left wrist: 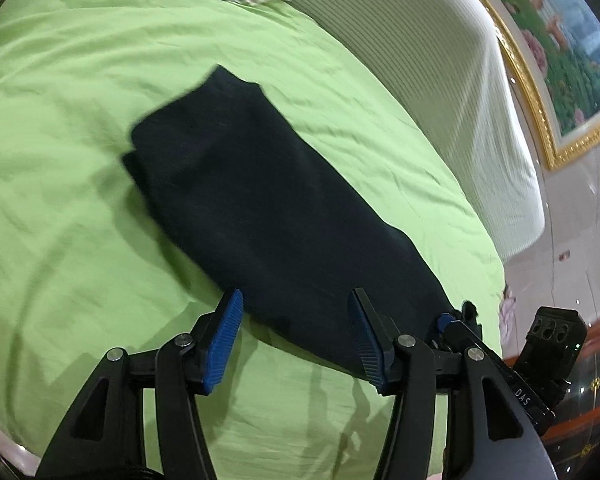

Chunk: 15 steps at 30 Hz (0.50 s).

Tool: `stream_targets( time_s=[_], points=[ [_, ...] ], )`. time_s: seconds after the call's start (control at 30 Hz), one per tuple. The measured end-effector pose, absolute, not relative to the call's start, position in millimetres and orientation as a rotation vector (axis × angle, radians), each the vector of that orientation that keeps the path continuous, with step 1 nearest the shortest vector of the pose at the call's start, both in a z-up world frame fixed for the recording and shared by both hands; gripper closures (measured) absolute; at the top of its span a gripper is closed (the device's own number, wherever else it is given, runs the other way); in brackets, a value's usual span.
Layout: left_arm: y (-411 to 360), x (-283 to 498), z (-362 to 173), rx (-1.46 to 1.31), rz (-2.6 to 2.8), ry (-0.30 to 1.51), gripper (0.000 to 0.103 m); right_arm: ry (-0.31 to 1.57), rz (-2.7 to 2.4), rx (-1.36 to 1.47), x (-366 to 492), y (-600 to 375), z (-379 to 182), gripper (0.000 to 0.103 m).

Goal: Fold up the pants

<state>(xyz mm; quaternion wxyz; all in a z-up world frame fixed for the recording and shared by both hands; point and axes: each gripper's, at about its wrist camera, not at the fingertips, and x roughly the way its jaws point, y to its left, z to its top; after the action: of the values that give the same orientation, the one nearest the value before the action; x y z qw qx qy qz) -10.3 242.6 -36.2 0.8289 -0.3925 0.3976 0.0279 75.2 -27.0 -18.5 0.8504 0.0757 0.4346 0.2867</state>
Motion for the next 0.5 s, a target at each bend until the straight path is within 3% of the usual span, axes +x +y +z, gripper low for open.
stream_targets(
  time_s=[0.5],
  points=[
    [312.7,-19.3,-62.8,-0.954,0.151,0.825,0.04,0.943,0.692,0.074,112.8,24.9,-17.9,0.06]
  ],
)
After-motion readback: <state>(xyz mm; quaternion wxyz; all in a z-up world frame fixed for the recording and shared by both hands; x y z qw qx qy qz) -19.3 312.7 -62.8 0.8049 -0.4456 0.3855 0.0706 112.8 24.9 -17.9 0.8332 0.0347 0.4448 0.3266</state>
